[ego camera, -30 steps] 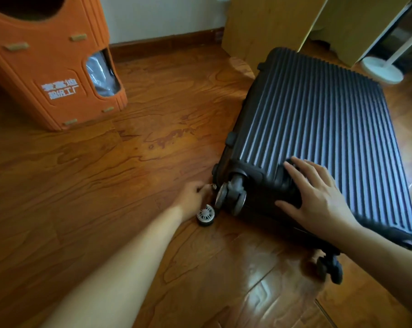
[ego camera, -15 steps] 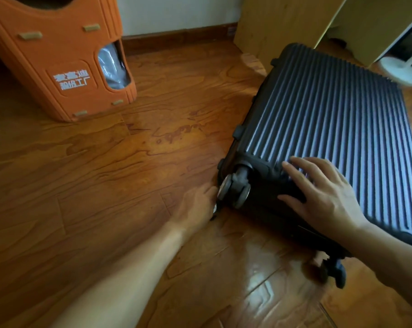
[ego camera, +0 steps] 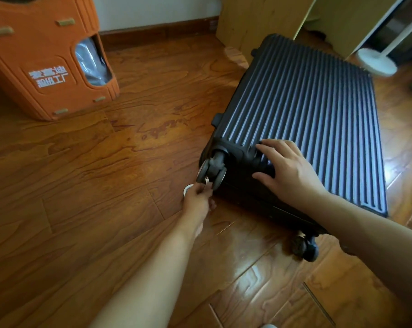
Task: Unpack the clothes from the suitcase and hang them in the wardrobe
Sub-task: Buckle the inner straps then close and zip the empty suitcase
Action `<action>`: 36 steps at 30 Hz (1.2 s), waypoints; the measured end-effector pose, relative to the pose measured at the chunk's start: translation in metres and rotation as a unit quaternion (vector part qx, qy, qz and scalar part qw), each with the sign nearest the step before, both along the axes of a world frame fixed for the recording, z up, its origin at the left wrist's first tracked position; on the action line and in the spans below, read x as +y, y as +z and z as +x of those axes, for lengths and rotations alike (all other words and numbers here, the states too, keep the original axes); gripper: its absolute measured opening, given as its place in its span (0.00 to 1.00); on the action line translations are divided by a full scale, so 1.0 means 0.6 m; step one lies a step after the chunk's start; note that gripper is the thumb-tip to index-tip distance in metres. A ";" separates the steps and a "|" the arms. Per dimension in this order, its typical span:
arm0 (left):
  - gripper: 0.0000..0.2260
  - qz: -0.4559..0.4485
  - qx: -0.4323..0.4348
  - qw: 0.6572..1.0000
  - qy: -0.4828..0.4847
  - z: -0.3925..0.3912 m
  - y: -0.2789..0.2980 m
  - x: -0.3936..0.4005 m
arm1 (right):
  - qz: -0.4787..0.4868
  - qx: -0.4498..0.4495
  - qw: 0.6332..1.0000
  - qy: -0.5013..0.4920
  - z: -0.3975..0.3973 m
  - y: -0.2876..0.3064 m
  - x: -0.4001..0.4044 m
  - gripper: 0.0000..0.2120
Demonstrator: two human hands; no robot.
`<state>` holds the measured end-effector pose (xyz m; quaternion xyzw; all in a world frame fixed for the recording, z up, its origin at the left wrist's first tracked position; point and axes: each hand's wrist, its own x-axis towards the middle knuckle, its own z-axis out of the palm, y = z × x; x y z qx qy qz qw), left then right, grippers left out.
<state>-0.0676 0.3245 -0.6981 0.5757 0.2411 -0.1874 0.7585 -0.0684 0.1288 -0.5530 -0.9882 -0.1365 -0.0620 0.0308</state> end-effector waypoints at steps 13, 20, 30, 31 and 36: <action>0.14 0.341 -0.167 0.890 -0.252 0.030 0.003 0.076 | 0.007 0.035 0.999 -0.021 0.008 0.002 0.004 0.36; 0.16 0.581 -0.286 0.682 -0.341 0.017 0.020 0.063 | -0.124 0.071 0.989 -0.048 0.010 -0.009 -0.013 0.57; 0.15 0.500 -0.227 0.798 -0.246 0.048 0.007 0.087 | -0.070 0.074 0.995 -0.003 0.052 0.032 0.036 0.46; 0.18 0.489 -0.216 0.811 -0.239 0.048 0.000 0.089 | -0.063 0.086 0.994 -0.020 0.057 0.046 0.027 0.45; 0.23 0.418 -0.207 0.872 -0.149 0.055 -0.040 0.073 | 0.096 0.098 0.894 -0.426 0.005 0.062 -0.110 0.33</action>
